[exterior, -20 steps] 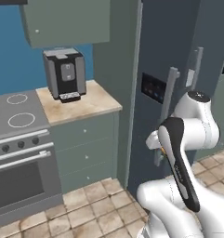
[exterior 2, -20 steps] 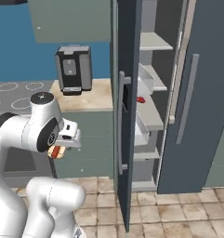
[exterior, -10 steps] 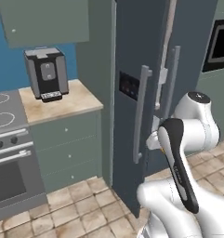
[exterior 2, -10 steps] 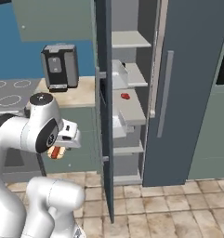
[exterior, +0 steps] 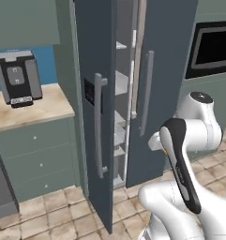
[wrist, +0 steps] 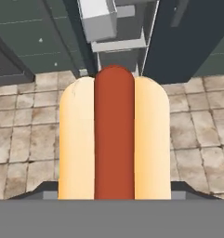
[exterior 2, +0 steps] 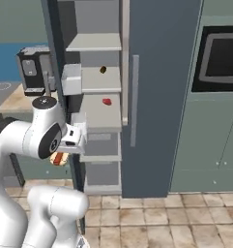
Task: Store the hot dog in the freezer for long-term storage. Close the freezer door after placing the cooked food.
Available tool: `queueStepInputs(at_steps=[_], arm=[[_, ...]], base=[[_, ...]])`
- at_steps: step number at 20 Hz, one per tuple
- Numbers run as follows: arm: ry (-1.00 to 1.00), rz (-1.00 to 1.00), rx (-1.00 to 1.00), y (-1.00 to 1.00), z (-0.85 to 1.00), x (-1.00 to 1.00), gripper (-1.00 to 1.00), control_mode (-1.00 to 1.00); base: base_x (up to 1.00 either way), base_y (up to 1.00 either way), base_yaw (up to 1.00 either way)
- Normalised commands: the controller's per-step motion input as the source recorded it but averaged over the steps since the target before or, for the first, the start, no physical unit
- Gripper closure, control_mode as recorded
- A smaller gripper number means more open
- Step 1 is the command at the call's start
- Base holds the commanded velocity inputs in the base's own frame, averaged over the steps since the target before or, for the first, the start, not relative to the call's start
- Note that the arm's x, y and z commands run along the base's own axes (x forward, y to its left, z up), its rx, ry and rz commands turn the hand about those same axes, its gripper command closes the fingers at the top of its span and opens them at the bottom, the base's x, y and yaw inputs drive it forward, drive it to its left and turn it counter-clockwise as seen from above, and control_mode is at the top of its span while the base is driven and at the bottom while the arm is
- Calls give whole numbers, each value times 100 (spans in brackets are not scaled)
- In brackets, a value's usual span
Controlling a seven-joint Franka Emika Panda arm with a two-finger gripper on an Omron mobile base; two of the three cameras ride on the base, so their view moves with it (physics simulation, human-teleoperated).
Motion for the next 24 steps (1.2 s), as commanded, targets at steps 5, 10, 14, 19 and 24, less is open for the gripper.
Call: queueStepInputs(at_steps=[5, 10, 14, 19, 24], arm=[[0, 0, 0, 0, 0, 0, 100, 100], [0, 0, 0, 0, 0, 0, 100, 100], [0, 0, 0, 0, 0, 0, 100, 100], [0, 0, 0, 0, 0, 0, 100, 100], [0, 0, 0, 0, 0, 0, 100, 100]], base=[[38, -63, 16], [46, -35, 26], [21, -32, 38], [23, -46, 39], [38, -43, 39]])
